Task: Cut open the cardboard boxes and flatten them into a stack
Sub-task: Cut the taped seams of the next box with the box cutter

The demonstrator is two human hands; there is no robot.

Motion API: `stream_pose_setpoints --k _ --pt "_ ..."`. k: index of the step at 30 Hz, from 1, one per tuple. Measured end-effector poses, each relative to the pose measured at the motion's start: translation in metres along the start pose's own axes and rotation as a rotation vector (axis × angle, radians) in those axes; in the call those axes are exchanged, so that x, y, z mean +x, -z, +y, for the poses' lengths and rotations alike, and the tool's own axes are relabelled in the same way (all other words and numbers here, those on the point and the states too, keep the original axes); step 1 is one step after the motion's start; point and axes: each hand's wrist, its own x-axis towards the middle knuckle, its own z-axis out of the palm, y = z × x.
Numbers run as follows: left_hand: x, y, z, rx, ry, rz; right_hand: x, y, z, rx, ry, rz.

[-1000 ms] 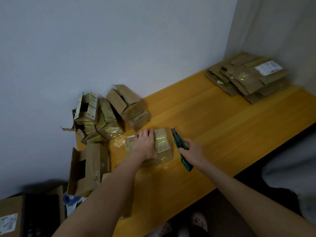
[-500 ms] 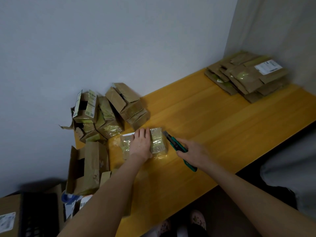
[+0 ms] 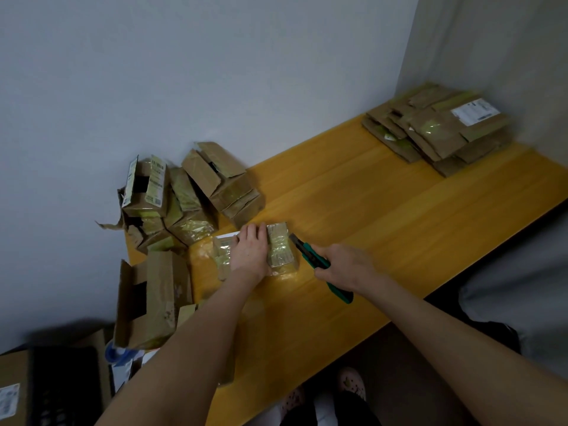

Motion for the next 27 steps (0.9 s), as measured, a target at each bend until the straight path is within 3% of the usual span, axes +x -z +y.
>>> stream_pose_setpoints --k 9,12,15,17,22,27 --pt "0.008 0.0 -0.002 -0.021 -0.014 -0.011 0.0 0.007 0.003 0.044 -0.013 -0.12" --pt "0.01 0.003 -0.004 -0.035 -0.018 -0.026 0.005 0.014 0.016 0.316 -0.059 -0.165" --pt "0.013 0.008 -0.005 -0.068 0.044 -0.064 0.013 0.01 0.03 0.717 -0.176 0.022" --pt "0.014 0.012 -0.001 -0.137 0.13 -0.076 0.025 -0.002 0.032 0.807 -0.266 0.167" --pt "0.017 0.016 -0.002 -0.4 0.393 -0.16 0.06 -0.045 0.015 0.705 -0.362 0.088" --pt "0.002 -0.012 -0.024 -0.672 0.399 -0.288 0.088 -0.067 0.011 0.627 -0.406 0.007"
